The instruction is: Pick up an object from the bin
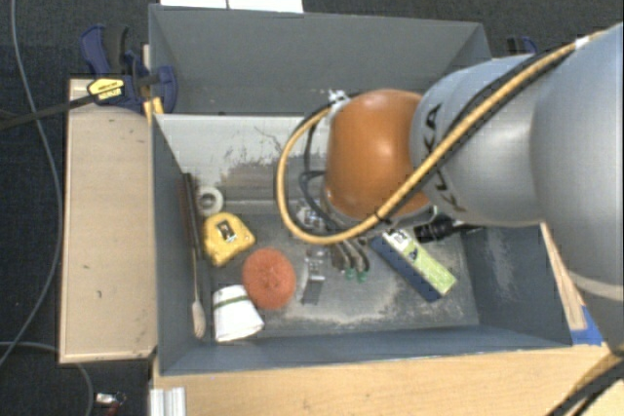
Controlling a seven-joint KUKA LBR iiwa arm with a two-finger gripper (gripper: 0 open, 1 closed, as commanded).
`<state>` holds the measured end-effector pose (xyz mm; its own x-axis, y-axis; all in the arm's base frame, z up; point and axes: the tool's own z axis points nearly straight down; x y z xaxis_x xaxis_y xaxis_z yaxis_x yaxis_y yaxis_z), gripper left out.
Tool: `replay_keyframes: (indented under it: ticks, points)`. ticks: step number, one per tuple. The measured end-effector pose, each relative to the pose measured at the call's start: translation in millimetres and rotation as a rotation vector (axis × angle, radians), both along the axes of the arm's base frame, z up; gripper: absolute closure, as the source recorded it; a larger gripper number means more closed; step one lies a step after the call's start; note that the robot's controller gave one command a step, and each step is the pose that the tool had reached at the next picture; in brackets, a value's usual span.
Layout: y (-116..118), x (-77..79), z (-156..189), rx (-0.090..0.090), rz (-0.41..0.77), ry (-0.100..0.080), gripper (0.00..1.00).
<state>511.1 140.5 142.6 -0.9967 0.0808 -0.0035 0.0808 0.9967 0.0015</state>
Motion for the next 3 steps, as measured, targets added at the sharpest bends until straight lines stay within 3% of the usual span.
replay_keyframes:
  ticks: [1,2,3]
  points:
    - [34.7,22.8,-3.1,-0.001,0.074,-0.002,0.00]
    - [53.1,17.6,-30.0,0.001,-0.111,0.000,0.00]
    - [40.9,-12.5,-55.3,0.003,-0.161,-0.007,0.00]
